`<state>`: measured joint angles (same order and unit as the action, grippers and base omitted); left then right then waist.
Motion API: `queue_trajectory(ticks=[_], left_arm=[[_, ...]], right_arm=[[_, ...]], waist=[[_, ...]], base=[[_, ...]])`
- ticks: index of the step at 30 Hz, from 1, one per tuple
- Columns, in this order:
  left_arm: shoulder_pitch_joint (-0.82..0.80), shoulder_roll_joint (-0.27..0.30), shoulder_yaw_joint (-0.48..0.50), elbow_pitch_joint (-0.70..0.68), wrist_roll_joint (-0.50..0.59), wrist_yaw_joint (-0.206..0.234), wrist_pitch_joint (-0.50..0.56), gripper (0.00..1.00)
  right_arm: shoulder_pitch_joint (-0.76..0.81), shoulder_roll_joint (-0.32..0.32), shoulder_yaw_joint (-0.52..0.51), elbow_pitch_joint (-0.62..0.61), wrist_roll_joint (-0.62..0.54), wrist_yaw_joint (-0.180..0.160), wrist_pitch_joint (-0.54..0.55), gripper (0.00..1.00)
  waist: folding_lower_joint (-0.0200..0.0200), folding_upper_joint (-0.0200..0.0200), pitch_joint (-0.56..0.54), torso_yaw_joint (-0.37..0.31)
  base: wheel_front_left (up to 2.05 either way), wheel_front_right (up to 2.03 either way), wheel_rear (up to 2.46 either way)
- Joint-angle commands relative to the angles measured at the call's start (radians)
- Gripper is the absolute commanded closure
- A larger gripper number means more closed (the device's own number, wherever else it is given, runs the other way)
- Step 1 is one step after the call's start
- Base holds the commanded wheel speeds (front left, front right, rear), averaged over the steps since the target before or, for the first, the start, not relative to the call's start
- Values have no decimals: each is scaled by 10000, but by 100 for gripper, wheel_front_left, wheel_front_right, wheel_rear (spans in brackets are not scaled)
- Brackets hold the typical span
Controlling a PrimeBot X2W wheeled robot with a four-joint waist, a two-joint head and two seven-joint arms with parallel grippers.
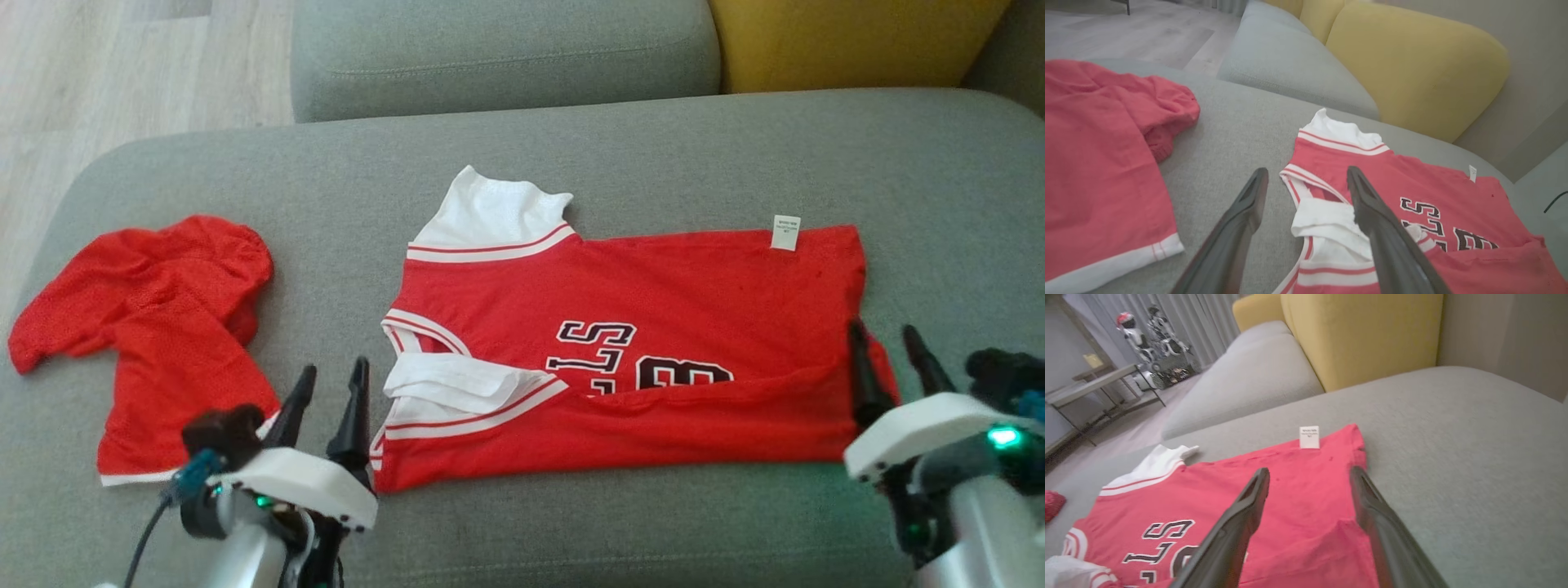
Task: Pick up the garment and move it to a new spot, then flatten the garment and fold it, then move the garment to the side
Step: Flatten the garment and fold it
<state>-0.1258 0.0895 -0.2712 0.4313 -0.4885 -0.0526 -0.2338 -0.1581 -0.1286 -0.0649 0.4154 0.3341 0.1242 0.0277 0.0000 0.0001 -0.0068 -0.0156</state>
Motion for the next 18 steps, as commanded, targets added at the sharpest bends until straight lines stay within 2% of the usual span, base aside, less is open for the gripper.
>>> queue_trajectory(ticks=[1,5,10,14,18], left_arm=[[-546,75,422,-421,-66,7,-131,0],[-786,180,407,-625,81,-109,-197,0],[-1852,668,255,-519,256,-312,264,0],[-3184,1299,19,-122,253,-570,1212,0],[-4738,2020,-201,329,-313,-744,2447,0]], right_arm=[[-87,-24,405,-482,-62,65,-281,0],[-81,83,1024,-786,-251,65,-811,0],[-689,238,1467,-912,-643,65,-1027,0],[-1404,394,1687,-966,-961,65,-1082,0],[-2225,564,2095,-951,-1277,65,-975,0]], waist=[[0,-1,27,-55],[0,-1,275,-265],[0,-1,1031,-633],[0,-1,1707,-1009],[0,-1,2410,-1511]], base=[[0,0,0],[0,0,0],[0,0,0],[0,0,0],[0,0,0]])
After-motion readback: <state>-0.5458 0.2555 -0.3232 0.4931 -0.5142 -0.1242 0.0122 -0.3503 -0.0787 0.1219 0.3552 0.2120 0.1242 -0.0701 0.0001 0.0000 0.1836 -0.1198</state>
